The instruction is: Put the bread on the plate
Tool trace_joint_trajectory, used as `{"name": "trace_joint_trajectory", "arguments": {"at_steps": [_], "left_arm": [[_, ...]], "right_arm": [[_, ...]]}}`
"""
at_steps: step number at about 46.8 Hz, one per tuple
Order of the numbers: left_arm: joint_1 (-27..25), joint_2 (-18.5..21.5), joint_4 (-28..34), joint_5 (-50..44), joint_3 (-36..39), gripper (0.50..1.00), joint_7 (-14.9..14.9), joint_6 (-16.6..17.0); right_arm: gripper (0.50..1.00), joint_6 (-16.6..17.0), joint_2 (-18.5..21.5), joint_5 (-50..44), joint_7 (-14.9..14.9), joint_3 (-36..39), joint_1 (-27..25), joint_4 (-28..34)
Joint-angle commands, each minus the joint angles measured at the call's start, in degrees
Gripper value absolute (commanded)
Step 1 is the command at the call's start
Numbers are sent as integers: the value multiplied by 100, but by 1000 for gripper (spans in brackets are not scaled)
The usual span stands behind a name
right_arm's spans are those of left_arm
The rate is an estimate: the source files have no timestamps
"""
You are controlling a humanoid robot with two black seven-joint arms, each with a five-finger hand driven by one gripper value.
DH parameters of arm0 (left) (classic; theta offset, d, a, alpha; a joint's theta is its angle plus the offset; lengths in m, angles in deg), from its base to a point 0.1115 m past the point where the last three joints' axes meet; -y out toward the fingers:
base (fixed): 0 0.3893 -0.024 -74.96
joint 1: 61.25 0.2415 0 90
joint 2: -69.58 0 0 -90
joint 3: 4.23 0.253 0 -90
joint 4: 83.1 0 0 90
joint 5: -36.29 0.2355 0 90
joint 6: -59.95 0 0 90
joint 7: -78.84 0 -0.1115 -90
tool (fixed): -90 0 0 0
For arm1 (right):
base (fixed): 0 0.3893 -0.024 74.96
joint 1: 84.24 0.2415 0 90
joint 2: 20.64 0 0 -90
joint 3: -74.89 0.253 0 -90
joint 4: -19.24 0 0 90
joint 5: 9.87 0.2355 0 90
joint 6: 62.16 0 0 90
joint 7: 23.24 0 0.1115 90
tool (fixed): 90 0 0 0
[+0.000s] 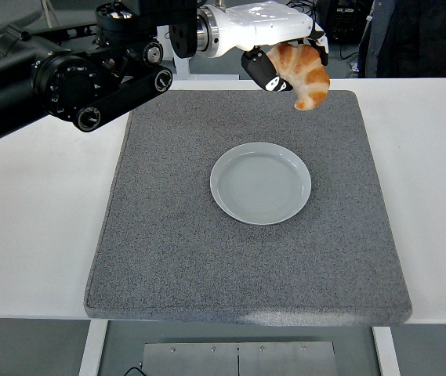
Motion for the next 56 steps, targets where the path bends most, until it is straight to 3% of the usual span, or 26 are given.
{"name": "trace_joint_trajectory", "arguments": {"at_steps": [1, 13, 56], "left_arm": [[13, -269, -164, -60, -3, 500, 4, 32], [224, -691, -296, -139, 24, 500, 13, 50], [1454, -691, -894, -51, 788, 500, -5, 384]], "right_arm": [[1000, 0, 0, -1, 1, 2, 0, 0], [1000, 0, 0, -1, 1, 2, 0, 0], [1000, 0, 0, -1, 1, 2, 0, 0]]}}
